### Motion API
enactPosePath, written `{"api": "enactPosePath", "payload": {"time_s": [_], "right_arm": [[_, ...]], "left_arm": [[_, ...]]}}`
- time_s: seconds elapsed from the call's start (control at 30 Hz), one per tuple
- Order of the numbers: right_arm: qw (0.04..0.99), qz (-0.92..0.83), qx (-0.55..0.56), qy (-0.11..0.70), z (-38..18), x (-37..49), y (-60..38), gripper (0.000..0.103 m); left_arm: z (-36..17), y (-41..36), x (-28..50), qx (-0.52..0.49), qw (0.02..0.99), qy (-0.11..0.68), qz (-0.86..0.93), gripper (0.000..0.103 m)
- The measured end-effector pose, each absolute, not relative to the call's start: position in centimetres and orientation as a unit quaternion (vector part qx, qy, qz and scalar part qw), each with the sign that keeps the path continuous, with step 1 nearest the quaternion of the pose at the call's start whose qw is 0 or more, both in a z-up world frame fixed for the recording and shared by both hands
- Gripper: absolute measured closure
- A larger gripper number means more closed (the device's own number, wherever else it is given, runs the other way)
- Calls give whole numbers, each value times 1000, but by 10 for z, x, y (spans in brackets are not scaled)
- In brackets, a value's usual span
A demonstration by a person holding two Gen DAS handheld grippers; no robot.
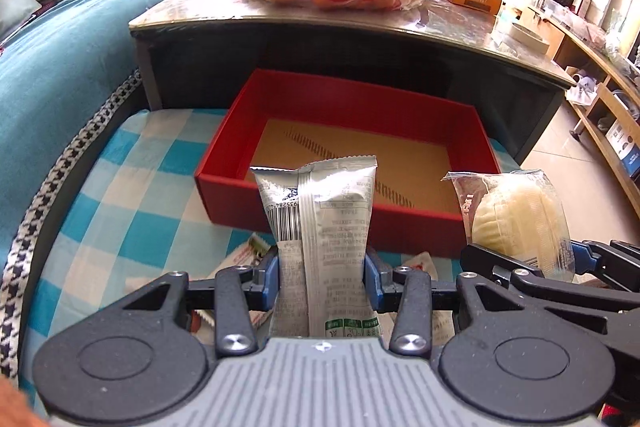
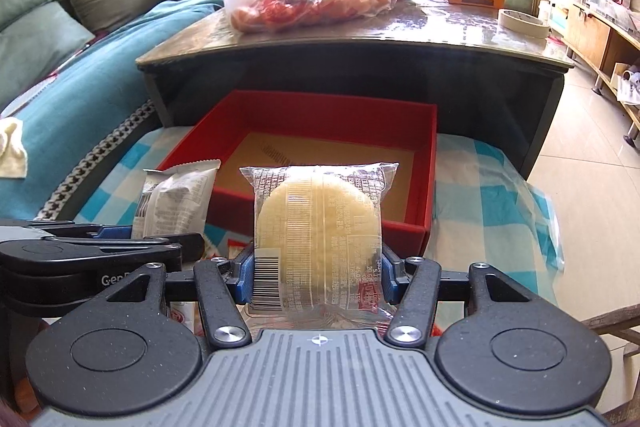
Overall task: Organize snacks
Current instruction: 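Carry the cream cake with the right tool while the left tool carries the packet over the red box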
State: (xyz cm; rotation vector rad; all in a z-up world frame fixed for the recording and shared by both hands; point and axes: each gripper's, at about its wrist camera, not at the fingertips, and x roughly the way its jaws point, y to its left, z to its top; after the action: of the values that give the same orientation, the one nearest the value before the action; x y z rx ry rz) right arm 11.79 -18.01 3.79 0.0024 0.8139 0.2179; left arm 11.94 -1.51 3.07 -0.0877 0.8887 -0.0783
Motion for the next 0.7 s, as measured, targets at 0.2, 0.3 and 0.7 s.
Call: {"api": "enactPosePath", "payload": {"time_s": [0.2,0.3,0.7], "right_arm": [[915,102,-1,390,38,135,-180,39],[917,100,-4,387,39,145,-179,39],[923,94,8,373,40,196,-181,39]], "left_arm": [[32,-16,140,-41,903,426,-37,31],[33,-18,150,-37,905,422,-35,31],[37,-23,206,-30,914,403,-26,33]]}}
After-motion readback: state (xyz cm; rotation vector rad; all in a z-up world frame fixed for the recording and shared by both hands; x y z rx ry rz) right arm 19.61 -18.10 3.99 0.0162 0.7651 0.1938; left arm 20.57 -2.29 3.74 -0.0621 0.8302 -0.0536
